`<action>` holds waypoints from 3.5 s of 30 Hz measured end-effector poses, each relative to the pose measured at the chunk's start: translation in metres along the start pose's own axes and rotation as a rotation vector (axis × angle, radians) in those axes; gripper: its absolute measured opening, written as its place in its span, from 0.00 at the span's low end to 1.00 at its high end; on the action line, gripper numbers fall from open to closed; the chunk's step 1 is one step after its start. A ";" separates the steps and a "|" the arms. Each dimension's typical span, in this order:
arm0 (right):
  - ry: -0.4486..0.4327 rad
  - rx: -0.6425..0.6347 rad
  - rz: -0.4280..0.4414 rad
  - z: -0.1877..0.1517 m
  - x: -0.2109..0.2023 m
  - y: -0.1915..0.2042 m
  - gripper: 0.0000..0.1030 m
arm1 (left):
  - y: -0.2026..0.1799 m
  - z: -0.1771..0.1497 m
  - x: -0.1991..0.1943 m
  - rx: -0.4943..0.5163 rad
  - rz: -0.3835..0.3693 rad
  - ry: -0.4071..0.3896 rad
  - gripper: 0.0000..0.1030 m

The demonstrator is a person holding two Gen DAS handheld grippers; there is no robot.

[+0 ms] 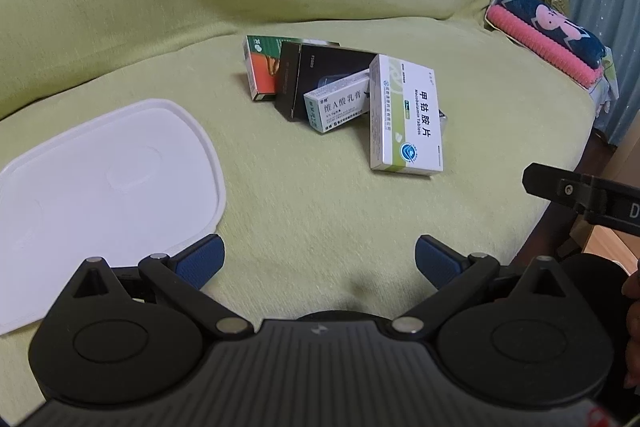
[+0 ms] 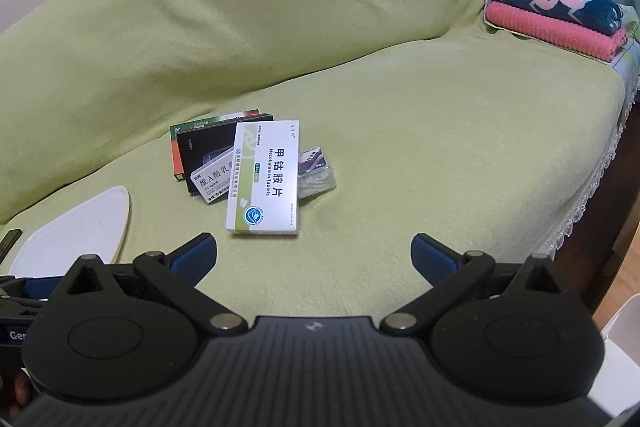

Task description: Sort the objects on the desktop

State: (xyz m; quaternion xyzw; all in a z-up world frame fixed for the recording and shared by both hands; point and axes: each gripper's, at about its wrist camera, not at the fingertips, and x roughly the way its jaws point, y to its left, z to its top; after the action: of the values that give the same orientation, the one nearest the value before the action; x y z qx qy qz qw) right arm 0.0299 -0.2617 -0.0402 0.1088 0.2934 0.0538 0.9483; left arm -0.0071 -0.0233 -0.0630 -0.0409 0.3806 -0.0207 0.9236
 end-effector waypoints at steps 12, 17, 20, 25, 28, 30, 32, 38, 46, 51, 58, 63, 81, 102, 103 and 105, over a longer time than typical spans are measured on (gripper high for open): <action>0.045 -0.003 0.030 0.016 0.018 0.003 0.99 | 0.000 0.000 0.001 0.001 -0.004 0.008 0.99; 0.061 -0.014 0.075 0.028 0.041 0.007 0.99 | 0.005 0.007 0.004 0.003 0.040 0.000 0.99; 0.062 -0.019 0.083 0.035 0.055 0.011 0.99 | 0.009 0.015 0.010 0.015 0.078 -0.015 0.99; 0.100 -0.021 0.134 0.046 0.086 0.015 0.99 | 0.019 0.027 0.025 -0.003 0.089 -0.015 0.99; 0.129 -0.008 0.152 0.050 0.106 0.014 0.97 | 0.017 0.029 0.031 0.003 0.099 -0.010 0.99; 0.150 0.009 0.160 0.051 0.117 0.013 0.92 | 0.016 0.027 0.032 0.016 0.099 -0.006 0.99; 0.171 0.030 0.171 0.051 0.128 0.011 0.87 | 0.015 0.026 0.032 0.020 0.103 -0.012 0.99; 0.204 0.070 0.221 0.049 0.148 0.011 0.84 | 0.012 0.024 0.032 0.040 0.108 -0.013 0.99; 0.265 0.197 0.277 0.047 0.171 -0.004 0.69 | 0.013 0.025 0.036 0.048 0.101 0.005 0.99; 0.256 0.159 0.274 0.046 0.168 0.003 0.67 | 0.011 0.024 0.037 0.051 0.102 0.015 0.99; 0.176 -0.037 0.223 0.046 0.140 0.026 0.37 | 0.009 0.023 0.037 0.058 0.105 0.020 0.99; 0.147 -0.188 0.195 0.042 0.120 0.045 0.33 | 0.005 0.021 0.036 0.079 0.116 0.018 0.99; 0.161 -0.339 0.207 0.057 0.108 0.066 0.21 | 0.006 0.021 0.036 0.076 0.114 0.024 0.99; 0.346 -0.356 0.154 0.062 0.131 0.060 0.23 | 0.001 0.021 0.039 0.119 0.128 0.019 0.99; 0.359 -0.343 0.160 0.064 0.135 0.059 0.23 | 0.001 0.021 0.039 0.118 0.128 0.019 0.99; 0.385 -0.319 0.166 0.067 0.142 0.057 0.23 | 0.001 0.021 0.039 0.114 0.126 0.018 0.99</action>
State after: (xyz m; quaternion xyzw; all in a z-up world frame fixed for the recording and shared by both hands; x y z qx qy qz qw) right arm 0.1827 -0.1942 -0.0502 -0.0305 0.4462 0.1968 0.8725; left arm 0.0355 -0.0234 -0.0755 0.0357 0.3888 0.0156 0.9205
